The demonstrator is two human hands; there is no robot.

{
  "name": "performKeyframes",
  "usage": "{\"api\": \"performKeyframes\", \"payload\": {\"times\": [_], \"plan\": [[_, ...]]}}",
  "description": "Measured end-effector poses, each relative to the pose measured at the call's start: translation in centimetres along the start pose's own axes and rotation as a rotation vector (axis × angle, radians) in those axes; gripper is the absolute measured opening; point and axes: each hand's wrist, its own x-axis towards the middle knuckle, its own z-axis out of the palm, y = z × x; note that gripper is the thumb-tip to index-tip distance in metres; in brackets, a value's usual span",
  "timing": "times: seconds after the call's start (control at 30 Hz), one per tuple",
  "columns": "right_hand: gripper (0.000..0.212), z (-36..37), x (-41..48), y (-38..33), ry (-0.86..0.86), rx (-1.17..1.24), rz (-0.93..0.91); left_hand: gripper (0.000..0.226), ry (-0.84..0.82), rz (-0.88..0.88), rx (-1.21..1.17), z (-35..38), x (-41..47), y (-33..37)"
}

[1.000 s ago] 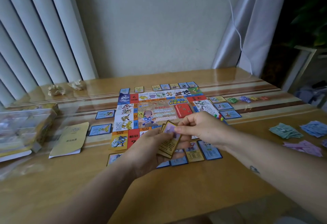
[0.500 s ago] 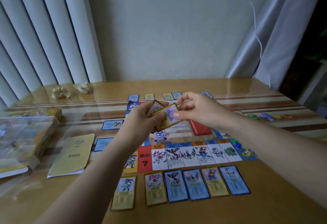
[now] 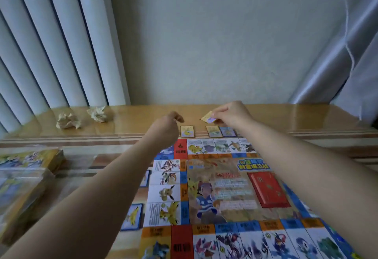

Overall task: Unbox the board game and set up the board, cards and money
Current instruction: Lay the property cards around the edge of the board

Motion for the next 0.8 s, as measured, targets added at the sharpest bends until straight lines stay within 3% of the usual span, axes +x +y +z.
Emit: {"api": "performKeyframes", "payload": {"times": [0.1,0.3,0.8], "plan": [[0.025,2.7,1.6,1.3,-0.042,-0.206,-0.063,0.055,-0.102,0.081,0.357,1.9,2.2,-0.9],[0.023,5.2,2.5,3.4,-0.059,-0.432,-0.122,0.067,-0.336,0.196,0.680,3.0,3.4,-1.5],[0.020,5.6,2.3,3.9,-0.006,-0.727,-0.223,0.058,-0.396,0.165,0.754,3.2,3.4,-1.6]]}}
